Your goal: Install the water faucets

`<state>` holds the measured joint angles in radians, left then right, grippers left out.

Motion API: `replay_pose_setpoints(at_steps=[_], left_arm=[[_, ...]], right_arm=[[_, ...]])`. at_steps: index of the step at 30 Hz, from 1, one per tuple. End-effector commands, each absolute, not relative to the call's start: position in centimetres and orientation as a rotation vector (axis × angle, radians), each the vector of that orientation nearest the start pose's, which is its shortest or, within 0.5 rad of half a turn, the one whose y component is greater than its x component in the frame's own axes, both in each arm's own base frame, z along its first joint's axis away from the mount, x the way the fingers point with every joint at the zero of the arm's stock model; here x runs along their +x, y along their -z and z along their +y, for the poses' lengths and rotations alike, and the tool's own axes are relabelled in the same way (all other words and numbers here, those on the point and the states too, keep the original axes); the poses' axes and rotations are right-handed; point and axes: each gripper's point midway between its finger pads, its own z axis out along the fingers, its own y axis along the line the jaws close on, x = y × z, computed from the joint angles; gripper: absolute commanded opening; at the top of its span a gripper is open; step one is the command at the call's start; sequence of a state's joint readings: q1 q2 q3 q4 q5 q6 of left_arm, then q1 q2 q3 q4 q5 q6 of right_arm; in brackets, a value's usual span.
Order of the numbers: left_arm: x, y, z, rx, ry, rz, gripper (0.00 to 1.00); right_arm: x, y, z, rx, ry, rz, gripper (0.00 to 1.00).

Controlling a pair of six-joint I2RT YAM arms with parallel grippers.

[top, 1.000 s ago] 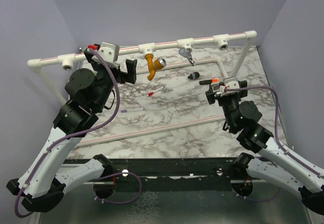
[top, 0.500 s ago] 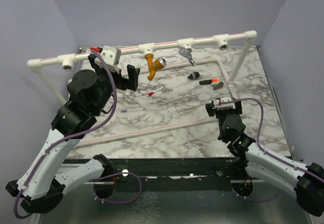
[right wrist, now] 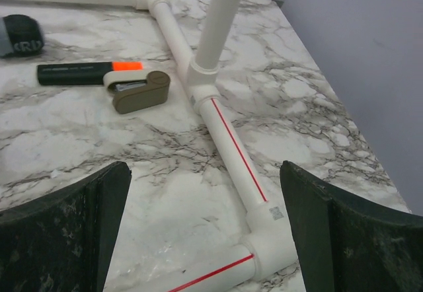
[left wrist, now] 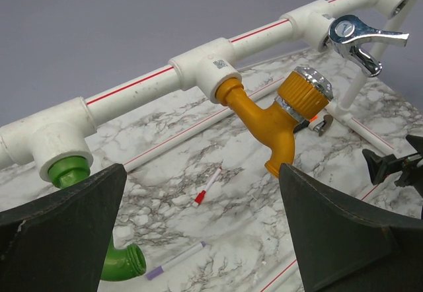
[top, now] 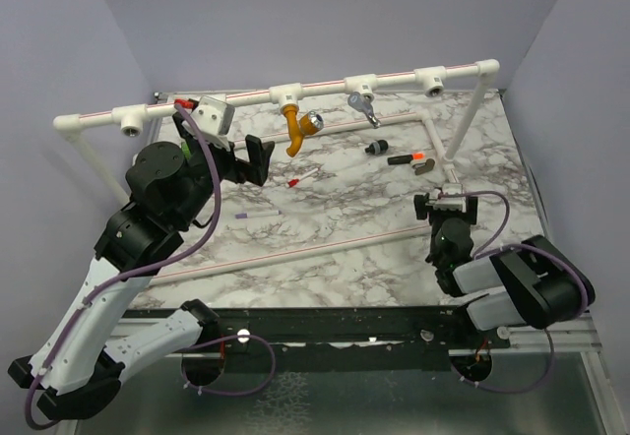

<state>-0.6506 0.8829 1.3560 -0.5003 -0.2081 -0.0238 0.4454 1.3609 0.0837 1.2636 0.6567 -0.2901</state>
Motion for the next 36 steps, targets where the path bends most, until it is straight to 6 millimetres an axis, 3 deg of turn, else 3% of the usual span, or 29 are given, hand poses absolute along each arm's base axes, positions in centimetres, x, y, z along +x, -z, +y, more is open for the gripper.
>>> replay_pose_setpoints(at_steps=[1, 5, 8, 12, 30, 36], left_arm=[[24.4, -42.7, -15.0, 0.372, 0.382, 1.579, 0.99], [24.2, -42.7, -14.9, 0.378, 0.381, 1.576, 0.99], [24.1, -43.0, -14.6, 0.379, 0.367, 1.568, 0.99], [23.9, -44.1, -14.5, 0.374, 0.378, 1.544, 0.99], [23.0, -50.2, -13.9, 0.358, 0.395, 1.404, 0.99], [22.2, -51.0, -13.4, 0.333, 0.417, 1.378, 0.99]], right_arm=[[33.2, -13.3, 1.1, 0.044, 0.290, 1.456, 1.00], [34.6, -11.5, 2.0, -0.026, 0.198, 1.493, 1.00], [34.6, -10.9, 1.4, -0.014, 0.185, 1.488, 1.00], [36.3, -9.6, 1.3, -0.008, 0.182, 1.575, 1.00], [37.4, -9.2, 0.7, 0.024, 0.182, 1.610, 1.00], [37.9, -8.8, 0.0, 0.039, 0.156, 1.647, 1.00]])
